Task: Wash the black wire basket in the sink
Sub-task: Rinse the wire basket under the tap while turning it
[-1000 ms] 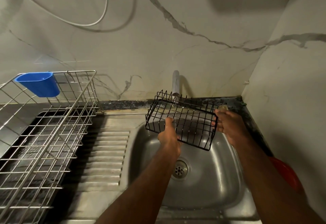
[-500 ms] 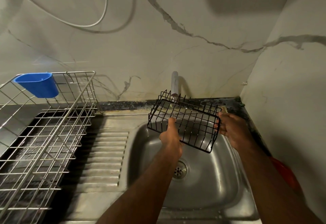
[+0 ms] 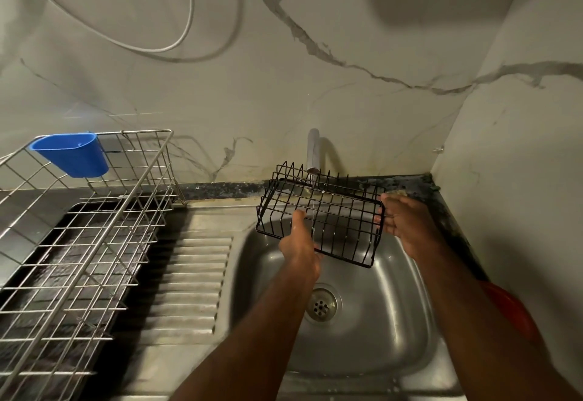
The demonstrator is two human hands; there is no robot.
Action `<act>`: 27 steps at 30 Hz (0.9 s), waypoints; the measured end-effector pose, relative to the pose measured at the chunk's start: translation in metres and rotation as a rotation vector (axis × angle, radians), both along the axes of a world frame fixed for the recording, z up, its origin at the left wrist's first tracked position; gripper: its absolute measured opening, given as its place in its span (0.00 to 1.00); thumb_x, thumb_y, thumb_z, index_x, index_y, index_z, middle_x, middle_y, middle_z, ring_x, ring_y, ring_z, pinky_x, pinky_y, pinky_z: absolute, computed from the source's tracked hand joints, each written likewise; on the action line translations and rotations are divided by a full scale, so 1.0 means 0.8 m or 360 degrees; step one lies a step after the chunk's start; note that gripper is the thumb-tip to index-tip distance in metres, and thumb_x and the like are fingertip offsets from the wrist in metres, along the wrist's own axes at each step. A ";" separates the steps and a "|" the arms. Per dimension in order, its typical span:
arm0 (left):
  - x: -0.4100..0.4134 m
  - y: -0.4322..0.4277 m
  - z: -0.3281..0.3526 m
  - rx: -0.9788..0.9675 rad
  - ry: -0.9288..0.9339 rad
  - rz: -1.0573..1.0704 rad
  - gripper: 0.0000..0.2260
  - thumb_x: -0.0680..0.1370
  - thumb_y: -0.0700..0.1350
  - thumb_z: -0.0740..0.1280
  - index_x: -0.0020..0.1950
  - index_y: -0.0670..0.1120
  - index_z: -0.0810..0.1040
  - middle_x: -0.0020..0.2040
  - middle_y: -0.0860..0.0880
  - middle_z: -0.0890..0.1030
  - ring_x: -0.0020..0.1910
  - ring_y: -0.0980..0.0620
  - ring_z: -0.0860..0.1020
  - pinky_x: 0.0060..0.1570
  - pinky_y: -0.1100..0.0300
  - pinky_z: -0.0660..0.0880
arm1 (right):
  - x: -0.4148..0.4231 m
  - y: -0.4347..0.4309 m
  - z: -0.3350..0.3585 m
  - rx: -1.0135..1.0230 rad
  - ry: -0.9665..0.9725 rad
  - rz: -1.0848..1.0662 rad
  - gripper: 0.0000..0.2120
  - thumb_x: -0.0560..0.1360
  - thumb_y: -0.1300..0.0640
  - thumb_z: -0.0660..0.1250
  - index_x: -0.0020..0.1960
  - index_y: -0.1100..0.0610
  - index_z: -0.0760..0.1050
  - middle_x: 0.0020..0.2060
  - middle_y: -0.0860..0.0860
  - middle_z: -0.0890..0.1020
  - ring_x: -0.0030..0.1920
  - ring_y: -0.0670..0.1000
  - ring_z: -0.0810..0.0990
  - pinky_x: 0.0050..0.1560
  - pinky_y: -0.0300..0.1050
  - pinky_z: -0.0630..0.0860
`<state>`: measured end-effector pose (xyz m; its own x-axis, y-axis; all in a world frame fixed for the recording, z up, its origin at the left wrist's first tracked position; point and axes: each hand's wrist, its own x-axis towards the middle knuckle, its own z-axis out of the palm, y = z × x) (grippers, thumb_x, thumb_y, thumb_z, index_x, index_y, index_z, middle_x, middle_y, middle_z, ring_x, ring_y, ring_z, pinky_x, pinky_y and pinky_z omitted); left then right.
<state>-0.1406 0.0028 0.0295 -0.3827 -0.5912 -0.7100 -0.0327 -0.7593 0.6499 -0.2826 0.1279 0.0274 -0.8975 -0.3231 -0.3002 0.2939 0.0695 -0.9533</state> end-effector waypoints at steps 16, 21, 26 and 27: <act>-0.002 -0.003 0.004 -0.0032 -0.0022 0.0050 0.34 0.77 0.57 0.69 0.76 0.40 0.64 0.51 0.43 0.74 0.55 0.44 0.76 0.58 0.49 0.76 | -0.007 -0.014 0.002 0.0051 0.0044 0.0056 0.09 0.78 0.54 0.67 0.57 0.57 0.78 0.53 0.59 0.82 0.43 0.53 0.84 0.36 0.42 0.78; -0.004 -0.005 0.003 -0.0008 -0.0007 0.0086 0.34 0.76 0.56 0.70 0.75 0.40 0.65 0.50 0.42 0.74 0.55 0.44 0.76 0.57 0.50 0.77 | -0.014 -0.018 -0.003 0.0079 0.0041 0.0060 0.05 0.78 0.53 0.68 0.51 0.54 0.79 0.51 0.62 0.82 0.45 0.57 0.84 0.39 0.46 0.80; -0.003 -0.006 0.002 -0.0011 -0.0023 0.0099 0.33 0.77 0.57 0.70 0.75 0.40 0.65 0.49 0.42 0.74 0.51 0.45 0.75 0.55 0.47 0.77 | -0.020 -0.021 -0.008 0.0073 0.0051 0.0083 0.06 0.77 0.53 0.68 0.51 0.54 0.79 0.48 0.61 0.83 0.42 0.56 0.85 0.40 0.47 0.80; -0.003 -0.006 0.002 -0.0016 -0.0032 0.0101 0.33 0.76 0.57 0.70 0.74 0.41 0.65 0.49 0.43 0.74 0.52 0.45 0.75 0.58 0.46 0.77 | -0.019 -0.022 -0.008 0.0065 0.0053 0.0087 0.06 0.77 0.53 0.69 0.51 0.55 0.80 0.47 0.60 0.83 0.41 0.56 0.84 0.39 0.47 0.80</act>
<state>-0.1431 -0.0022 0.0308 -0.3299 -0.6210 -0.7110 0.0020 -0.7536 0.6573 -0.2981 0.1101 0.0211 -0.8885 -0.3601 -0.2845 0.2568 0.1236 -0.9585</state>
